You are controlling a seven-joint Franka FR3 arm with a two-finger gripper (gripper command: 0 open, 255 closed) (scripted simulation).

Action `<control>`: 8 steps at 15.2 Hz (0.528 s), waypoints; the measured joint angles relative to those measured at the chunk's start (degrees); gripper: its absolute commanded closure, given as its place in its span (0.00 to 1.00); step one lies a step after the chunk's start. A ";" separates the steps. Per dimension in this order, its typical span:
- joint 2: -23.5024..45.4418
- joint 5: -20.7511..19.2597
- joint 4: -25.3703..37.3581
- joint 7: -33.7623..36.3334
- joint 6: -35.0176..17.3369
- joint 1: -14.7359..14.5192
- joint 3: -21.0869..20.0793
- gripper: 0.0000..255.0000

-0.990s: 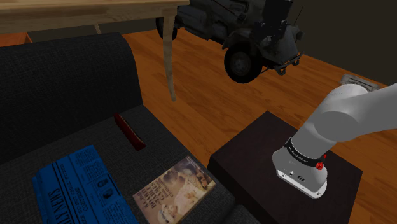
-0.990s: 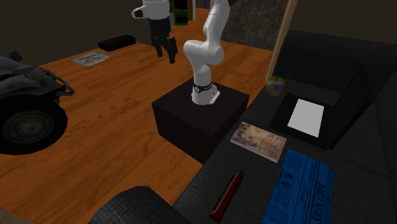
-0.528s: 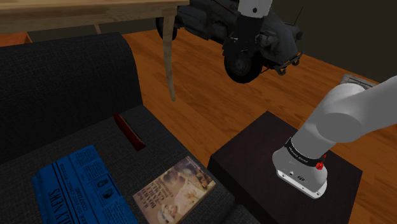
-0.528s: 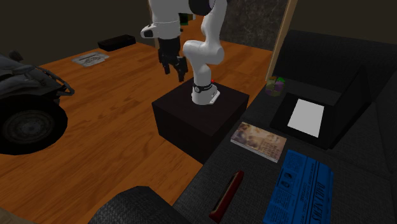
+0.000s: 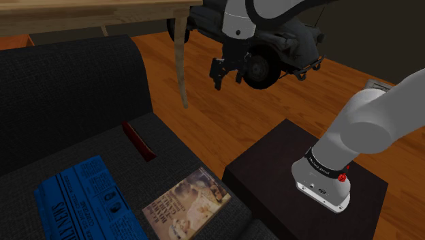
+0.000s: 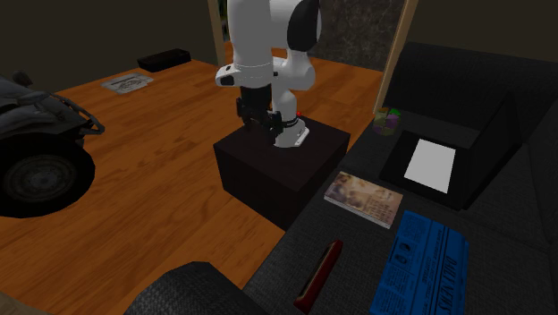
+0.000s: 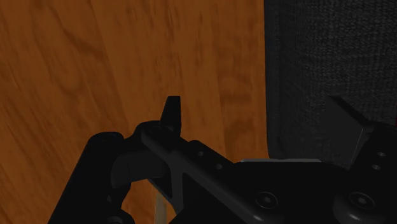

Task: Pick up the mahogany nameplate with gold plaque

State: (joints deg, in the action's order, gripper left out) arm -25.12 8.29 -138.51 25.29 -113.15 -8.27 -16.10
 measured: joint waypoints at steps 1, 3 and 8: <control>2.44 -0.19 0.88 0.90 -1.71 -0.11 -1.02 0.00; 5.87 -0.43 1.90 2.89 -4.41 -0.66 -3.01 0.00; 15.75 -3.19 6.66 8.26 -10.04 -1.53 -7.32 0.00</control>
State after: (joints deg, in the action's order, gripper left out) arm -9.37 5.09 -131.85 33.55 -123.19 -9.80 -23.42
